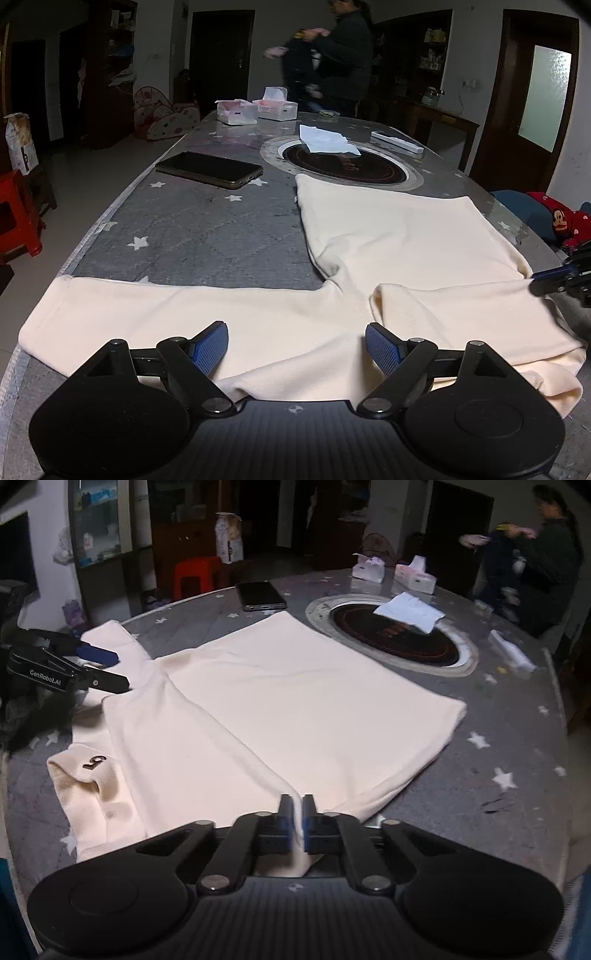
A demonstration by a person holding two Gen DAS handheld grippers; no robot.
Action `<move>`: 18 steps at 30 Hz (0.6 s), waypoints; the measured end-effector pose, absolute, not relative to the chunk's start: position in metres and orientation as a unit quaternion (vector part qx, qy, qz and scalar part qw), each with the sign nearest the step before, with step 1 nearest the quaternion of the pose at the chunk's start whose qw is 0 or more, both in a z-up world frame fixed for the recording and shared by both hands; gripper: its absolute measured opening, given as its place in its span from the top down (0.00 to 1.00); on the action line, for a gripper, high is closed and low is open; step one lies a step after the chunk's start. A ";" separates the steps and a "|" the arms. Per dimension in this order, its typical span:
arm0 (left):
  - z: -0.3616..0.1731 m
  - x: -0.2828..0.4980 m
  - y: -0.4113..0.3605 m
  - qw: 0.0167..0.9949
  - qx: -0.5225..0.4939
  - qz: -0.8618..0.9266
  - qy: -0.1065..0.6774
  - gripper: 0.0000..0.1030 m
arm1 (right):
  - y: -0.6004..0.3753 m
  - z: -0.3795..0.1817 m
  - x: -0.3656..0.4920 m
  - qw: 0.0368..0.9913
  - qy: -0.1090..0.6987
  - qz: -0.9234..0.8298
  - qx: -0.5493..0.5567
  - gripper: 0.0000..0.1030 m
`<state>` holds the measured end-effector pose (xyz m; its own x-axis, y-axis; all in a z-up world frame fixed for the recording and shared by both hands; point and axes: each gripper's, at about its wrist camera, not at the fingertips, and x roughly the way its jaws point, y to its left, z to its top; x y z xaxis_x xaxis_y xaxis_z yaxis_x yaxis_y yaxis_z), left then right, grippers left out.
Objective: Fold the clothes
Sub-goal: 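Open the right gripper off the sleeve while the left gripper moves to the sweatshirt side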
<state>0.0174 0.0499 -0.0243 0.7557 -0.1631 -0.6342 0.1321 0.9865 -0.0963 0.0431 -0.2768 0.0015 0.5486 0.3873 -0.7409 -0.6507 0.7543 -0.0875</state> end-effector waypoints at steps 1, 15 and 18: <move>-0.025 0.017 0.050 0.937 -0.022 -0.078 0.340 0.18 | -0.280 0.005 0.039 0.866 0.363 0.294 -0.180 0.97; 0.000 0.013 0.023 0.943 -0.038 -0.136 0.301 0.21 | -0.290 0.013 0.016 0.893 0.336 0.270 -0.129 0.75; -0.001 0.014 -0.005 0.937 -0.026 -0.184 0.296 0.27 | -0.283 0.008 0.008 0.889 0.342 0.281 -0.120 0.61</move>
<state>0.0144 -0.0051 -0.0007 0.7572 -0.3602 -0.5449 0.3297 0.9309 -0.1571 0.0082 -0.2832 0.0079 0.6085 0.4179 -0.6746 -0.5817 0.8131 -0.0211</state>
